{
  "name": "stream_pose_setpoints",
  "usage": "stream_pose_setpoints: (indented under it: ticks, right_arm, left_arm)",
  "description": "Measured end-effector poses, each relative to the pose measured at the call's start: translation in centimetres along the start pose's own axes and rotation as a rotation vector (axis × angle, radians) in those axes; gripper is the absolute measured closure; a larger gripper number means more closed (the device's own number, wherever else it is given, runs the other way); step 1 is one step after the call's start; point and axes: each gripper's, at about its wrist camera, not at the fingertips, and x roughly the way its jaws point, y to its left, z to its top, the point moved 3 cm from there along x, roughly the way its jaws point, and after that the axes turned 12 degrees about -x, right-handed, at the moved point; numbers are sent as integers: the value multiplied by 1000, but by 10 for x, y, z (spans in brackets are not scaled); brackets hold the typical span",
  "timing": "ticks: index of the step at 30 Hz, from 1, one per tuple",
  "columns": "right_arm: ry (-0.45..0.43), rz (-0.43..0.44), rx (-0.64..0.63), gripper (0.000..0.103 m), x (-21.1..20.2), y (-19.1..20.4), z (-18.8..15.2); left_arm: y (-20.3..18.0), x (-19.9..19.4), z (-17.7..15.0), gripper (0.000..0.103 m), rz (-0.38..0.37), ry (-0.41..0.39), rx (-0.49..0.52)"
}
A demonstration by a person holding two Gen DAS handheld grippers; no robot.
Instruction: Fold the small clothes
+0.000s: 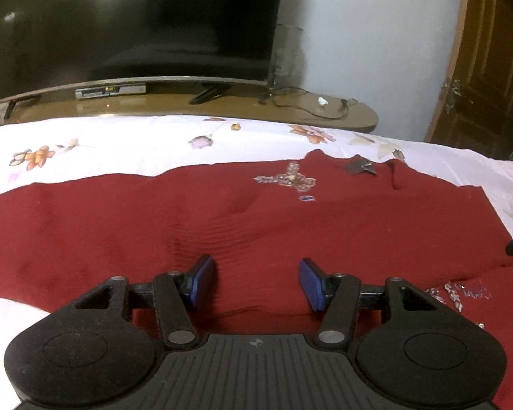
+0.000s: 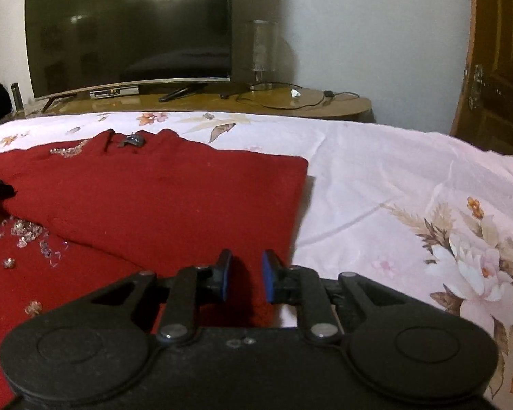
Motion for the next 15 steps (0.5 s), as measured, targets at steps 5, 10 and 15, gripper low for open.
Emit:
stream_pose_setpoints:
  ticks: [5,10,15]
  right_arm:
    - [-47,-13,0,78,-4,10,18]
    - [-72,13,60,76,31,19,62]
    - [-44,100,44,77,76,54,85]
  left_arm:
    - [-17,-11,18,47,-4,-93,40]
    - [-48,23,36,47,-34,-58,37]
    - [-64,49,18,37,27,11,101]
